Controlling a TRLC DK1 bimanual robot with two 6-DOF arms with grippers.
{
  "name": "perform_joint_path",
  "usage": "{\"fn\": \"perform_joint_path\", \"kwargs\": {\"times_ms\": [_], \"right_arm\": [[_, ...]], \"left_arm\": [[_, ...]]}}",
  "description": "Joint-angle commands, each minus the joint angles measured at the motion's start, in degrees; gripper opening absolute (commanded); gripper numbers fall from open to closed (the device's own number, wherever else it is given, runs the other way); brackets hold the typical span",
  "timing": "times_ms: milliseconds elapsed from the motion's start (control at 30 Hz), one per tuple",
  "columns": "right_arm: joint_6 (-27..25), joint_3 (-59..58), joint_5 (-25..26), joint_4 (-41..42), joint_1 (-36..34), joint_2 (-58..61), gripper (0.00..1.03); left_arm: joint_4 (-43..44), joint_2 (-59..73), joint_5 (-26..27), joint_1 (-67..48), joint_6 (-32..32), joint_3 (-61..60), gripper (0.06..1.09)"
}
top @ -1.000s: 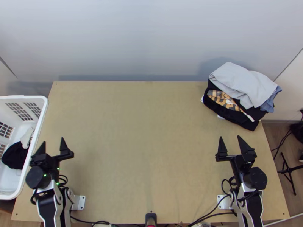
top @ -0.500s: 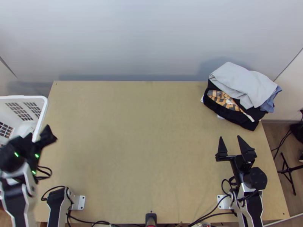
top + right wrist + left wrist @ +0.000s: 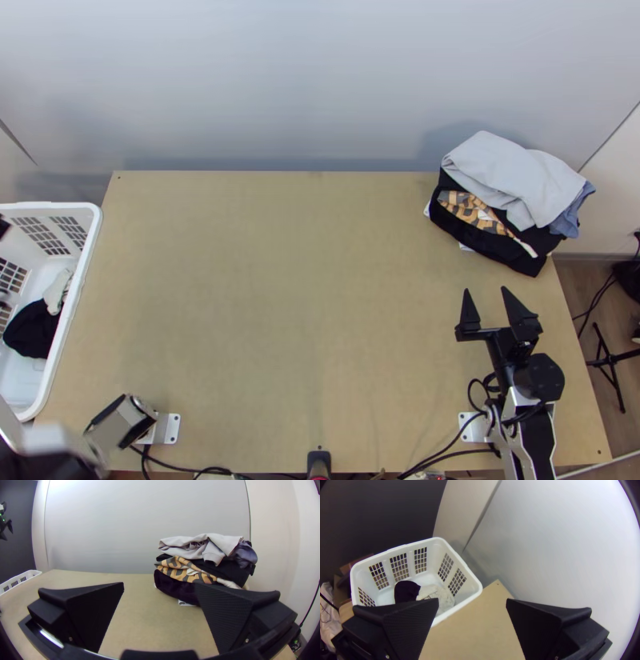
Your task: Fold the t-shirt
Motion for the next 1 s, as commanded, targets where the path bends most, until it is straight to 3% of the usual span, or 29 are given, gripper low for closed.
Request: {"fn": "perform_joint_path", "kwargs": {"times_ms": [0, 200, 433, 833, 967], "right_arm": [[0.01, 0.01, 0.02, 0.01, 0.03, 0.01, 0.99], [0.01, 0.01, 0.02, 0.01, 0.03, 0.01, 0.99], [0.01, 0.01, 0.02, 0.01, 0.03, 0.10, 0.99], [0.01, 0.01, 0.02, 0.01, 0.03, 0.01, 0.99], [0.01, 0.01, 0.02, 0.01, 0.03, 0.01, 0.99]], "left_arm": [[-1.59, 20.15, 2.34, 10.34, 6.67, 10.22, 1.04], [5.00, 35.09, -2.05, 12.63, 14.58, 11.80, 1.04], [6.41, 54.96, -2.14, 12.80, 22.85, 19.80, 1.04], [10.10, 81.59, 0.32, 11.05, 35.06, 39.22, 1.04], [11.86, 87.12, 0.41, 10.34, 40.86, 40.63, 1.04]]}}
